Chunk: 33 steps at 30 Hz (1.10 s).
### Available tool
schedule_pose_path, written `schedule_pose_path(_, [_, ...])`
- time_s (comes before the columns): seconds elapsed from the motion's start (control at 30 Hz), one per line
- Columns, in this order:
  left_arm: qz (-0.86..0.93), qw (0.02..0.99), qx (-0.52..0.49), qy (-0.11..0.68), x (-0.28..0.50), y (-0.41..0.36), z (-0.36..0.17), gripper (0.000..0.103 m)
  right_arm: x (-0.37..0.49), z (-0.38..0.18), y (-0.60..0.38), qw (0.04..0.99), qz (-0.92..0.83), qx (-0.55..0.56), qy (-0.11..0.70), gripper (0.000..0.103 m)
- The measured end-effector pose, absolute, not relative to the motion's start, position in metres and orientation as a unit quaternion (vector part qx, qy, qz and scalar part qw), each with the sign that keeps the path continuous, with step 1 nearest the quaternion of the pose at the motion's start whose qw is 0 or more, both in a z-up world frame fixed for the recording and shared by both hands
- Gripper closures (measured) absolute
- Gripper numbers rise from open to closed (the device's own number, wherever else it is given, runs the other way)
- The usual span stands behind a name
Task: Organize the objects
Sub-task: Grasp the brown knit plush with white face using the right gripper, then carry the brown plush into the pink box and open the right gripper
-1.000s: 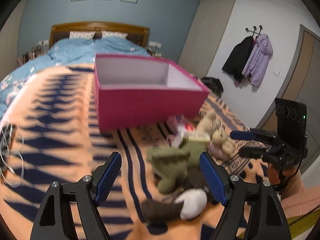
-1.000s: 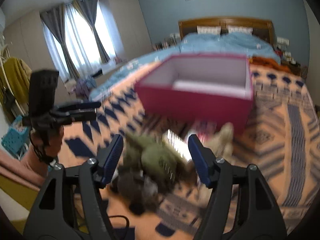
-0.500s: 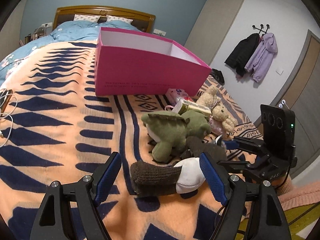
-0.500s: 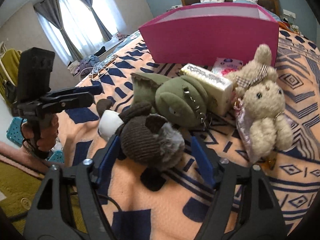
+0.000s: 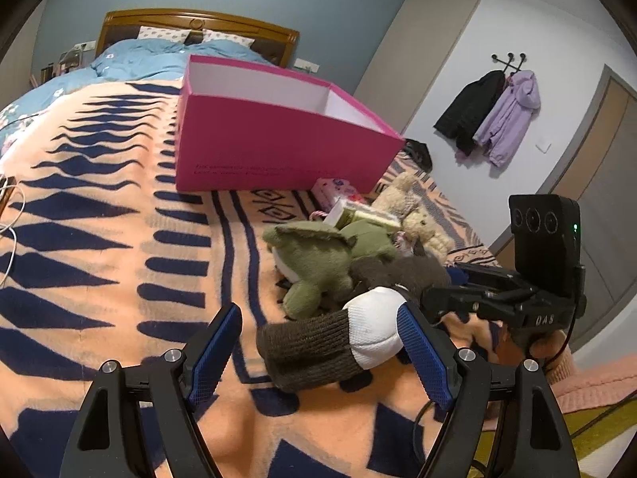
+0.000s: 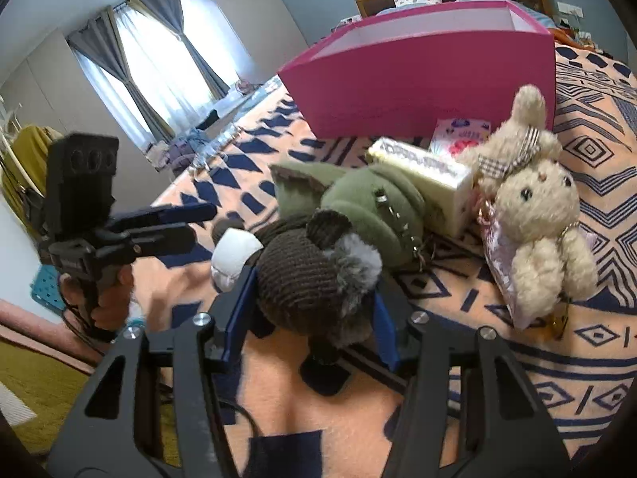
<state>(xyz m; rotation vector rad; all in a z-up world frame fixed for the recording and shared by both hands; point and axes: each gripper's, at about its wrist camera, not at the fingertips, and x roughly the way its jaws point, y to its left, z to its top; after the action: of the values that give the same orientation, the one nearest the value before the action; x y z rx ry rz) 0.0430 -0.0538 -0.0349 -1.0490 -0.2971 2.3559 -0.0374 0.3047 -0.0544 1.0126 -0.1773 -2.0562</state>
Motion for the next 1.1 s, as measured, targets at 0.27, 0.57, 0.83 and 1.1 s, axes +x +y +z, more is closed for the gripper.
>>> schedule_pose_path(0.27, [0.878,0.289,-0.366,-0.109,0.043,-0.051,-0.017,0.021,-0.043,-0.024,0.314,0.397,-0.835,0.371,-0.084,0.049])
schedule_pose_path(0.57, [0.889,0.287,-0.343,-0.097,0.029,-0.046,0.002,0.021,-0.066,0.005,0.307,0.388,-0.851,0.339,-0.098,0.049])
schedule_pose_path(0.83, [0.886,0.274,-0.364,-0.088,-0.002,-0.037,0.009,0.029,-0.088,0.019,0.301,0.381,-0.859,0.321,-0.120,0.049])
schedule_pose_path(1.1, [0.891,0.286,-0.346,-0.075,-0.026,-0.032,0.032,0.044,-0.104,0.036,0.288,0.381,-0.866,0.304,-0.111,0.049])
